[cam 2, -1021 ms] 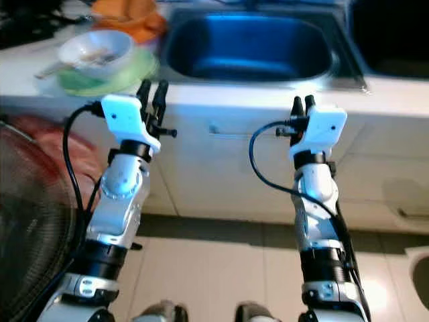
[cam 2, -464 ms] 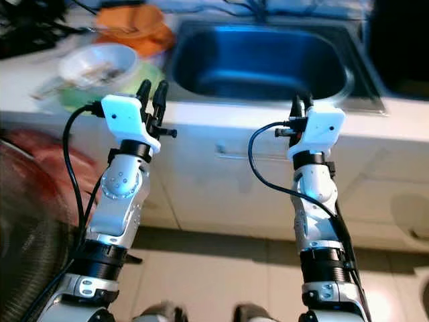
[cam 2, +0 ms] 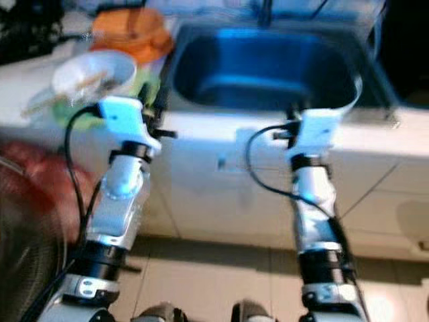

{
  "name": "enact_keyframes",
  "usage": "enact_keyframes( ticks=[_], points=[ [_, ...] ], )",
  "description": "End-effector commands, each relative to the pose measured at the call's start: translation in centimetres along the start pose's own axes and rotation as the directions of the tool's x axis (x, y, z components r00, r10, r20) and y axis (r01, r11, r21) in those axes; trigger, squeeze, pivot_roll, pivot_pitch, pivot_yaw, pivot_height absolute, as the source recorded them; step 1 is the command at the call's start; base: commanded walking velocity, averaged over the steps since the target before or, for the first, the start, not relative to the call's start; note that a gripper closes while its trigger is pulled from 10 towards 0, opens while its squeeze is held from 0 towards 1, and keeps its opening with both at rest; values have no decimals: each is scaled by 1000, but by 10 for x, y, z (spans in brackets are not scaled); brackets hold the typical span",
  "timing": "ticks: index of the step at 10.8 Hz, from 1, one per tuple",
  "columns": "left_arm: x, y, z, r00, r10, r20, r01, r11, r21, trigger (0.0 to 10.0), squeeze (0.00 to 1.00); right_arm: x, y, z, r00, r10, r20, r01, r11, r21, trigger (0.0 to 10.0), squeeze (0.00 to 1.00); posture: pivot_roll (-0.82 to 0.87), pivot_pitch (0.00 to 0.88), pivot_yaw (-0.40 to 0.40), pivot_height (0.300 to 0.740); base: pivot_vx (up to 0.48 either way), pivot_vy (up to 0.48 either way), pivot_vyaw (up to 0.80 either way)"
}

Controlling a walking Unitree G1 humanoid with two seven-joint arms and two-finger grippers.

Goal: Kitchen organization

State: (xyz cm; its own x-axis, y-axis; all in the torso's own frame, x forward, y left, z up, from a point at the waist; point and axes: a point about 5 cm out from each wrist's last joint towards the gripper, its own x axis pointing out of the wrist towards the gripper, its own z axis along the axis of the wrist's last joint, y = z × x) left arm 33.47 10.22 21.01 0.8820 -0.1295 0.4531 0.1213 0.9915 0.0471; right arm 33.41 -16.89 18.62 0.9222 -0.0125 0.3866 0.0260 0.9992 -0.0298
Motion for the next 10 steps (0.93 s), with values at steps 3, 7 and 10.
enact_keyframes(
  ticks=[3,7,10],
  points=[
    [-1,9,-1,1000,14,-7,-14,1000,17,10000,0,0,8,1,1000,19,4,-19,1000,17,10000,0,19,164,24,740,377,0,0],
    [-3,4,-3,1000,-19,-12,19,1000,8,10000,0,0,8,0,1000,20,-2,-20,1000,9,10000,0,19,164,24,740,156,0,0],
    [-3,1,-5,999,-39,-22,39,999,3,10000,0,0,8,0,1000,21,-3,-21,1000,7,10000,0,18,165,24,740,0,0,0]
  ],
)
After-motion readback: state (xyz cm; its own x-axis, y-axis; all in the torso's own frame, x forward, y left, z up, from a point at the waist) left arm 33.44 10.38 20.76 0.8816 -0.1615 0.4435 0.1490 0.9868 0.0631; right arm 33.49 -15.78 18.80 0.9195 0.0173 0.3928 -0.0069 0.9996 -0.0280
